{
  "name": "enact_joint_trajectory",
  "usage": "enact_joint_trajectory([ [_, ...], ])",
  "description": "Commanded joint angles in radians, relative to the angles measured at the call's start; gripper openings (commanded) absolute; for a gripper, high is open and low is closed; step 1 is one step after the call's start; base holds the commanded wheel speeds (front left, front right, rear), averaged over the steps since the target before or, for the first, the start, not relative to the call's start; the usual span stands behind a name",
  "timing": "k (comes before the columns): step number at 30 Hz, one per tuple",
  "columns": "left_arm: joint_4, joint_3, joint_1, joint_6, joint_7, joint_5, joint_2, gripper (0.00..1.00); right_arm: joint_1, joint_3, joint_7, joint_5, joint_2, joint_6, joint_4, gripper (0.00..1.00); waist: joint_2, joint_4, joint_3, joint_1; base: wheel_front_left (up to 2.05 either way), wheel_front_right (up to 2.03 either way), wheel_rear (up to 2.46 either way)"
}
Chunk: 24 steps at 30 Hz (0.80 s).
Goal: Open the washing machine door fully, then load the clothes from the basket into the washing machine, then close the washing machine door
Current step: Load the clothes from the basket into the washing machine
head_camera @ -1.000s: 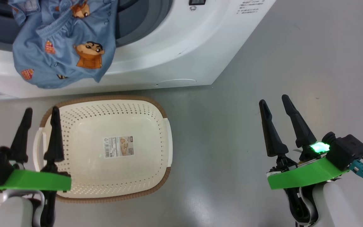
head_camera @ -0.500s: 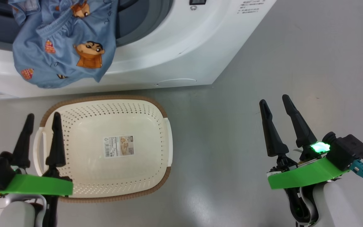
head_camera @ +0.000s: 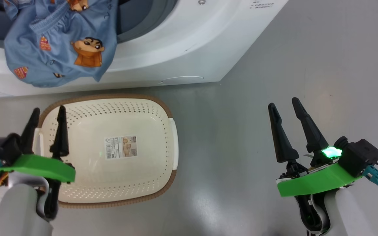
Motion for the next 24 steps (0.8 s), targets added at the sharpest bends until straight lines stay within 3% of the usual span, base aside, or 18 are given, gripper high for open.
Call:
enact_joint_trajectory([
  [1, 0.008, 0.027, -0.026, -0.003, -0.004, -0.002, 0.037, 1.00, -0.002, 0.032, -0.005, -0.014, 0.006, 0.002, -0.024, 1.00, 0.0000, -0.005, 0.006, 0.0000, 0.00, 0.00, 0.00],
  [12, 0.169, 0.010, -0.217, -0.003, -0.004, -0.002, 0.046, 1.00, -0.016, 0.046, -0.005, -0.015, 0.007, 0.002, -0.024, 1.00, 0.0000, -0.026, 0.034, 0.0000, 0.00, 0.00, 0.00],
  [24, 0.256, -0.038, -0.315, -0.003, -0.004, -0.028, 0.051, 1.00, -0.021, 0.059, -0.005, -0.009, 0.007, 0.002, -0.024, 1.00, 0.0000, -0.040, 0.042, 0.0000, 0.00, 0.00, 0.00],
])
